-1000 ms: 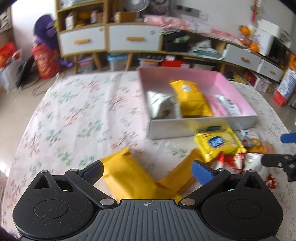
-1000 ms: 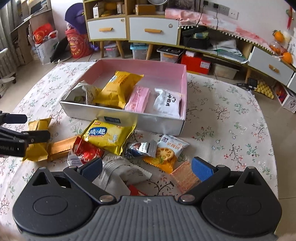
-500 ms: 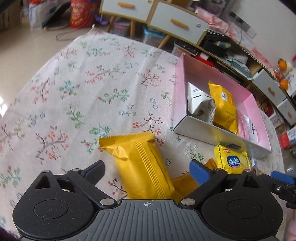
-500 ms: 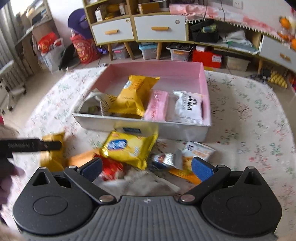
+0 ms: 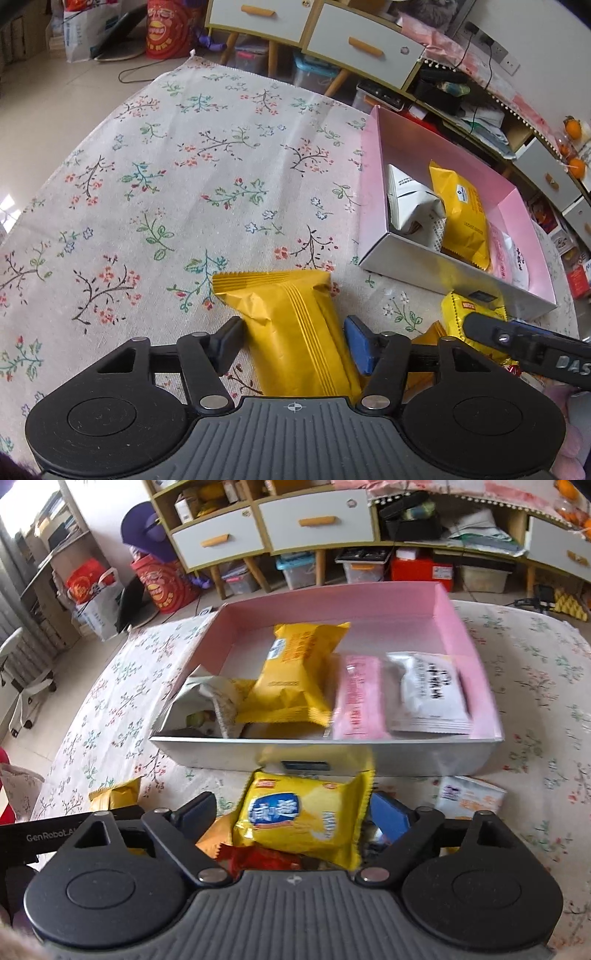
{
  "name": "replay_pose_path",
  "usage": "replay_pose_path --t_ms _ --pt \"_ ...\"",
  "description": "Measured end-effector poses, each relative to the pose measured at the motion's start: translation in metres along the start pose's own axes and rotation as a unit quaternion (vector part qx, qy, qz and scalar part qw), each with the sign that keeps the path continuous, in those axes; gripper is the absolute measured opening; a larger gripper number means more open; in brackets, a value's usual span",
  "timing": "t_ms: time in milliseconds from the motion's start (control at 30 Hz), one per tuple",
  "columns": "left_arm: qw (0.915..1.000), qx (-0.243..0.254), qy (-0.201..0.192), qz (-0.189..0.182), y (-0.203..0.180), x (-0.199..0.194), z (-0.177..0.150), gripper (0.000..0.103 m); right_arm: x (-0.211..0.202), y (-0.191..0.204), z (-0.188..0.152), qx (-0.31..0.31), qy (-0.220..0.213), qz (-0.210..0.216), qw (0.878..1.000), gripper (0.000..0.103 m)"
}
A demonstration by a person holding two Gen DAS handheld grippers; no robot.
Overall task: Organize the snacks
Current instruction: 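Grasp a yellow pastry packet with the left tool while the right tool grasps the yellow-and-blue chip bag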
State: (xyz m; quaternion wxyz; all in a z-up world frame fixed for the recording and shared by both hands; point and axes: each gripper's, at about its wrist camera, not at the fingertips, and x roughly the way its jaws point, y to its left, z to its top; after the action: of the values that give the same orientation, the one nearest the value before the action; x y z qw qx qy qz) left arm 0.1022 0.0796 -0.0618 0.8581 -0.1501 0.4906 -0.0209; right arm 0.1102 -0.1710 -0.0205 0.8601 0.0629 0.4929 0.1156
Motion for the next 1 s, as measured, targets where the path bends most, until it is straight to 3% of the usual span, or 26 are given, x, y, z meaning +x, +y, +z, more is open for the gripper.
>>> replay_pose_path --t_ms 333,567,633,667,767,933,967,1000 --pt "0.9996 0.026 -0.002 0.007 -0.004 -0.002 -0.001 0.043 0.014 0.017 -0.006 -0.03 0.018 -0.057 0.998 0.076" --pt "0.9999 0.012 -0.003 -0.006 0.001 -0.007 0.0 0.036 0.006 0.017 -0.002 -0.013 0.015 -0.042 0.999 0.067" --pt "0.9999 0.008 -0.005 -0.013 0.002 -0.01 0.001 0.035 -0.001 0.011 0.001 -0.004 0.011 -0.028 1.0 0.054" --pt "0.9999 0.006 -0.007 -0.014 0.003 -0.012 0.002 0.035 -0.003 0.009 0.002 0.003 0.011 -0.022 1.0 0.041" --pt "0.9997 0.006 -0.015 -0.016 0.002 -0.017 0.002 0.034 -0.013 -0.001 0.005 0.026 0.008 0.004 1.0 0.032" --pt "0.9999 0.005 -0.012 -0.009 0.001 -0.016 0.004 0.034 -0.008 -0.007 0.002 0.041 0.01 0.013 0.999 0.035" --pt "0.9999 0.005 -0.011 -0.008 0.0 -0.016 0.004 0.034 -0.006 -0.007 0.002 0.043 0.011 0.013 0.999 0.039" --pt "0.9999 0.006 -0.011 -0.007 0.0 -0.016 0.004 0.034 -0.004 -0.006 0.002 0.044 0.013 0.012 0.999 0.051"
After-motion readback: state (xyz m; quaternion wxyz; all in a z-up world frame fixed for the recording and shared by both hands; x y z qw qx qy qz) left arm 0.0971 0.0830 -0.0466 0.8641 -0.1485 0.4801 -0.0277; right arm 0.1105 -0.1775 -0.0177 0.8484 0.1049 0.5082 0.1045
